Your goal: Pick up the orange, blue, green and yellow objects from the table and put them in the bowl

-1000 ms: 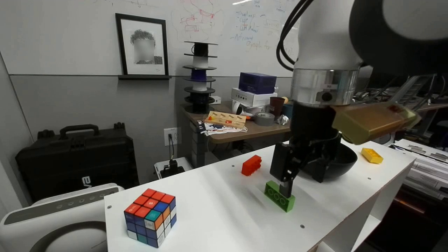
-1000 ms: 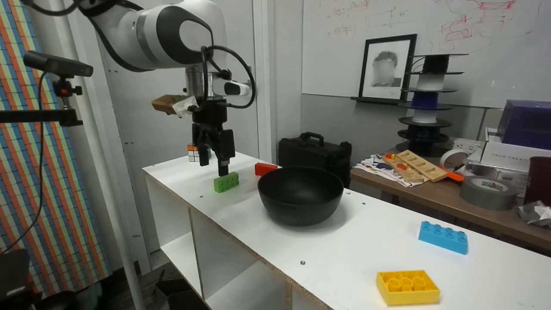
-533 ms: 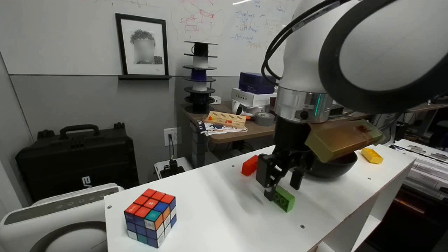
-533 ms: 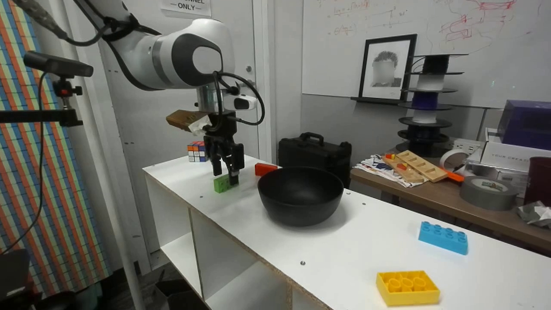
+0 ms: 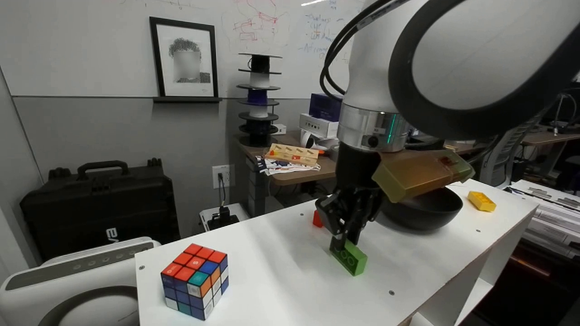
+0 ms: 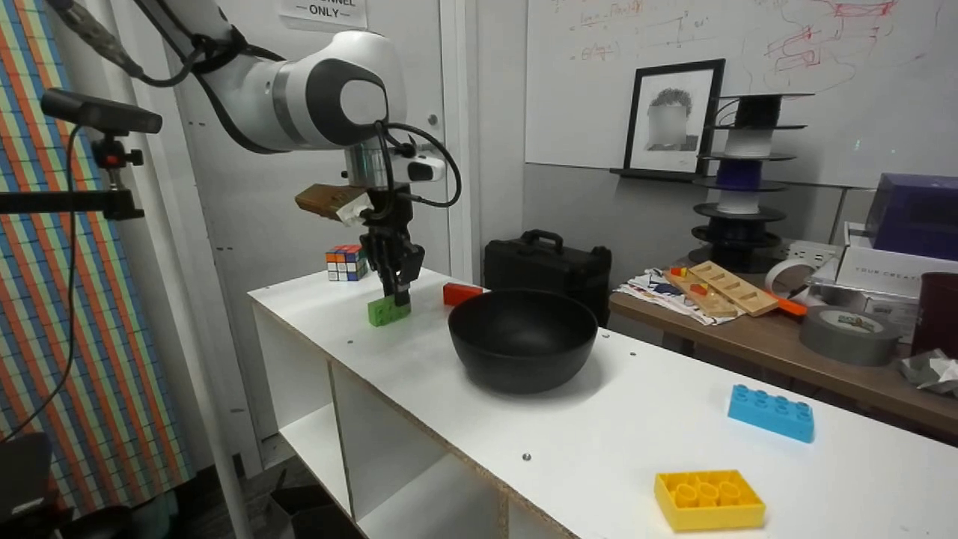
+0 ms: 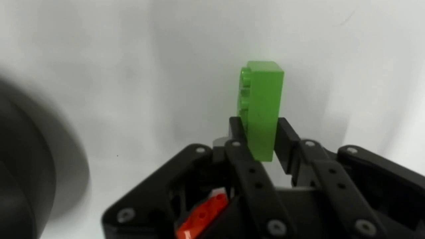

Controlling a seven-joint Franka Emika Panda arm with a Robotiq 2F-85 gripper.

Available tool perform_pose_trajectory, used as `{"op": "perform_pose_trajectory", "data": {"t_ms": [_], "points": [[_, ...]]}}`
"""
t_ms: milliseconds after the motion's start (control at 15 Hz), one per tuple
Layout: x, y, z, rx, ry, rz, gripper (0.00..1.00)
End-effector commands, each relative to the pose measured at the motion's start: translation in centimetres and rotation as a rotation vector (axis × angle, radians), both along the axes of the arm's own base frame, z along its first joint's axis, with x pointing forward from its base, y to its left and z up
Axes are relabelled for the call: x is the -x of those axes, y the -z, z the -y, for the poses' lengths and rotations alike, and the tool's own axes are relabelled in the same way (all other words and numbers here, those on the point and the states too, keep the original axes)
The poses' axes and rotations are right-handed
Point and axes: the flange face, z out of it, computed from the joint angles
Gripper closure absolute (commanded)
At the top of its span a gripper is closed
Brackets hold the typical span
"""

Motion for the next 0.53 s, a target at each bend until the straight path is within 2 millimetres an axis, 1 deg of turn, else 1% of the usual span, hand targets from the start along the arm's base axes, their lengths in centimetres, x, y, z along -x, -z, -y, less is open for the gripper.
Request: {"op": "perform_pose_trajectory", "data": {"t_ms": [0, 67, 133, 200, 267, 333, 400, 467], "points": [[-1.0, -1.5, -0.5, -0.007, 0.004, 0.014, 0.92], [-1.0, -1.9, -0.5, -0.013, 0.009, 0.011, 0.92], [-1.1, -3.3, -0.5, -0.026, 0.031, 0.021, 0.92], [-0.4, -4.7, 0.2, -0.038, 0.046, 0.039, 0.93], [0.3, -6.0, 1.1, -0.046, 0.066, 0.063, 0.93], [0.4, -7.5, 1.9, -0.049, 0.089, 0.09, 0.93], [0.5, -9.3, 3.6, -0.049, 0.127, 0.127, 0.93], [0.6, -10.6, 4.9, -0.047, 0.158, 0.148, 0.93]]}}
